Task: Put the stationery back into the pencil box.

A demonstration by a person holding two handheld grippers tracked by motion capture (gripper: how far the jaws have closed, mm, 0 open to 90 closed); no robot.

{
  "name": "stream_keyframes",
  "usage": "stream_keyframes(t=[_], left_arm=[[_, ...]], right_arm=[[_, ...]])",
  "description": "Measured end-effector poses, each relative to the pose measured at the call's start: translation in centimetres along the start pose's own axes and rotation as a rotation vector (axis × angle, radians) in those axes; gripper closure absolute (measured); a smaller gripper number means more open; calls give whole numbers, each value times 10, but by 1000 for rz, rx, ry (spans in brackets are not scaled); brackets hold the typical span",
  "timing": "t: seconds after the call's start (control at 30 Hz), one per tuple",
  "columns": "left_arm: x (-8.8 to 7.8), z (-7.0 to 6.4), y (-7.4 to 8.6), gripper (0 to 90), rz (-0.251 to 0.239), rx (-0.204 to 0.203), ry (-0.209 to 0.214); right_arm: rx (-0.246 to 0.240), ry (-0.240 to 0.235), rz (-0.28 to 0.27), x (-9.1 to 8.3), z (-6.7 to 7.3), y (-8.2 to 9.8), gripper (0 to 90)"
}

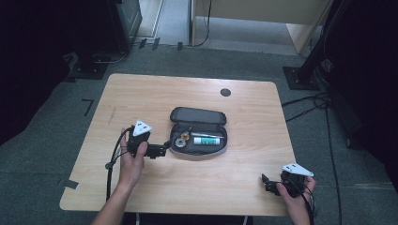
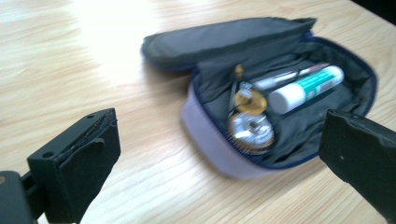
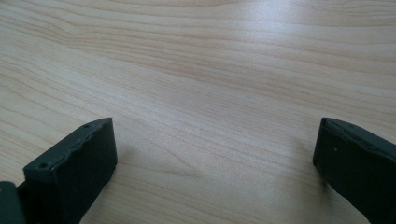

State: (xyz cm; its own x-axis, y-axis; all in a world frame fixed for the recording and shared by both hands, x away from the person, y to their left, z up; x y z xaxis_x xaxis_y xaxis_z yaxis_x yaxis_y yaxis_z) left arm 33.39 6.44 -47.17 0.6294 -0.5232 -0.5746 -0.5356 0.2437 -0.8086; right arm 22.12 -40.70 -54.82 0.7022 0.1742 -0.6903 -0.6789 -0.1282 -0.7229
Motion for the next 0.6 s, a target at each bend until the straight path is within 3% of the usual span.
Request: stream_keyframes(t=[0.5,0.6], left_arm=[[-23,40,42,0,50,-16,-135],[-29,50,53,0,59,-36,-162]], right_arm=[[1,1,2,0,0,0,0],[1,1,2,0,0,0,0]])
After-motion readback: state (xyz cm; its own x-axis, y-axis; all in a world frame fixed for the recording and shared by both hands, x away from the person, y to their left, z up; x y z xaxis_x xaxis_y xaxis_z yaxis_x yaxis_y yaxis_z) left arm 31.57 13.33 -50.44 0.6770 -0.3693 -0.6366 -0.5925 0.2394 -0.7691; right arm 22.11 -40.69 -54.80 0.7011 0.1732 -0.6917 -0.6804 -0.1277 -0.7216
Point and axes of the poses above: each handheld gripper's, and its own axes: x roughly forward along the jaws, y roughly out of its underside, z roughly to its left, the point moved 3 cm from there along x, roughly forward along the jaws, and after that the axes turned 1 degree about -z, right-handed, at the moved point
